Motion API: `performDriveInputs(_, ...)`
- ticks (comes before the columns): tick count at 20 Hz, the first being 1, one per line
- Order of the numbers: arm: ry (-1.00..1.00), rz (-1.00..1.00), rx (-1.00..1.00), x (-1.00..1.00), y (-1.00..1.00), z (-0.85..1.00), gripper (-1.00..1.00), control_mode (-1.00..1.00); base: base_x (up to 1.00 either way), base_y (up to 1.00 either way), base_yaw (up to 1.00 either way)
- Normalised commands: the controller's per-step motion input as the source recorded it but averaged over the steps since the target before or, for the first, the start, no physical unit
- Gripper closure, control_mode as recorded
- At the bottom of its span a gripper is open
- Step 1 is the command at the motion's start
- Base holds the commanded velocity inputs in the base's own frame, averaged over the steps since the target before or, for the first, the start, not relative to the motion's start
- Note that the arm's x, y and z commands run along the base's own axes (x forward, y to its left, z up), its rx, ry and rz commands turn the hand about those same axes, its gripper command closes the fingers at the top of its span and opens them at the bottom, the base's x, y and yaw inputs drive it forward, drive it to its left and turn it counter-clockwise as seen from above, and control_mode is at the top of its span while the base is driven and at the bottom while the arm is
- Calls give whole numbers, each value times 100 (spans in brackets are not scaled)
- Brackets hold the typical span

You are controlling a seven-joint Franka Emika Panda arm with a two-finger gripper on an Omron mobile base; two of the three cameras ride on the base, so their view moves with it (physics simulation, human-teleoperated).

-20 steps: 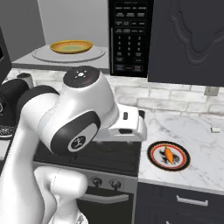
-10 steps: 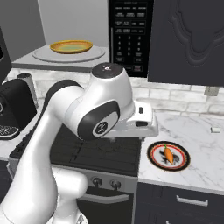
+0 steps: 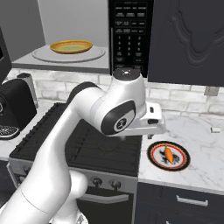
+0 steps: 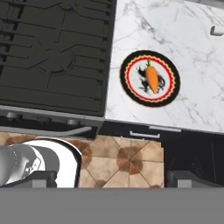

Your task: Pick the carrot from the counter and place it in the microwave. Then turn on the microwave.

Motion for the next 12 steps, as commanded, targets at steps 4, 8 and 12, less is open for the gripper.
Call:
performDriveInputs(4, 3, 3, 0, 46, -7, -34, -100, -100, 0, 0, 0)
performDriveInputs(8, 4, 3, 0, 39, -16, -32, -100, -100, 0, 0, 0)
performDriveInputs(12, 4, 3, 0, 32, -25, -32, -100, -100, 0, 0, 0)
